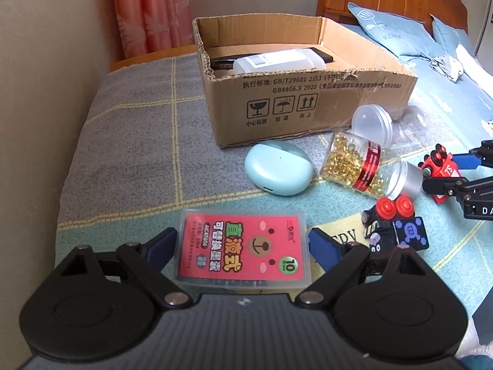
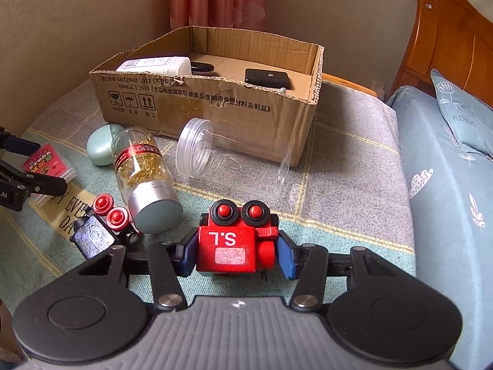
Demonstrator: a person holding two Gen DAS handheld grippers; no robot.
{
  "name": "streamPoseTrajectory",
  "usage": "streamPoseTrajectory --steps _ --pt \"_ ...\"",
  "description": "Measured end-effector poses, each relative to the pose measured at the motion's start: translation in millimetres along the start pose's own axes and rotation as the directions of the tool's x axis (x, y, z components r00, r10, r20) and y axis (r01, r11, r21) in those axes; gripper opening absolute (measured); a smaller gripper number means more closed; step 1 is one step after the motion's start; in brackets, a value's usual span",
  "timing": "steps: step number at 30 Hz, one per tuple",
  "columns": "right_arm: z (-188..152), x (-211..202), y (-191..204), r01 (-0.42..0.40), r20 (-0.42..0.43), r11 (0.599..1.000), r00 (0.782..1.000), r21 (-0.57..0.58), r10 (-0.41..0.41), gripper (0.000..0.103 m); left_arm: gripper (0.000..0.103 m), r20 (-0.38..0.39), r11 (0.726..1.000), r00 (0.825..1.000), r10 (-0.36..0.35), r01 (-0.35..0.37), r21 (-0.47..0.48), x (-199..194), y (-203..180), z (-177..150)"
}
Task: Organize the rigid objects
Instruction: 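Carry the card pack and red robot into the box and open both tools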
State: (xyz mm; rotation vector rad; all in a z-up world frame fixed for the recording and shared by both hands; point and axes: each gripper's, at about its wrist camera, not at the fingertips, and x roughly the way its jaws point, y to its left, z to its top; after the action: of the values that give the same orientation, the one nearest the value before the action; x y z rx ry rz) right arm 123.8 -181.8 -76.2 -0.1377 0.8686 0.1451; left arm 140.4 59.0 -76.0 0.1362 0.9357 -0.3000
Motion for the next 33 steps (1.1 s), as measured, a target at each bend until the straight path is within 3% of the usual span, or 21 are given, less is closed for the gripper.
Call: streamPoseTrajectory --steps 9,16,27,29,31,33 --pt "24 -30 -14 -0.033 0.059 0.999 0.998 -0.022 0.034 0.056 0.090 0.059 1.000 0.998 -0.020 0.019 0.014 -32 -7 21" --pt "76 -43 -22 -0.025 0.152 0.999 0.988 -0.048 0.032 0.056 0.090 0.111 0.999 0.994 -0.018 0.013 0.042 -50 -11 51" --pt "157 11 -31 -0.019 0.155 1.000 0.988 -0.019 0.022 0.058 0.090 0.174 0.996 0.985 0.017 -0.031 0.081 -60 -14 92" --pt "160 19 -33 -0.032 0.134 0.999 0.990 -0.010 0.033 0.065 0.090 0.179 0.997 0.984 0.012 -0.026 0.077 -60 -13 99" --pt "156 18 -35 -0.023 0.147 1.000 0.989 0.004 0.022 0.086 0.090 0.182 0.997 0.983 0.012 -0.024 0.067 -59 -11 107" --pt "147 11 -35 -0.031 0.163 0.999 0.986 0.022 0.027 0.096 0.090 0.189 0.998 0.982 0.007 -0.020 0.064 -59 -11 113"
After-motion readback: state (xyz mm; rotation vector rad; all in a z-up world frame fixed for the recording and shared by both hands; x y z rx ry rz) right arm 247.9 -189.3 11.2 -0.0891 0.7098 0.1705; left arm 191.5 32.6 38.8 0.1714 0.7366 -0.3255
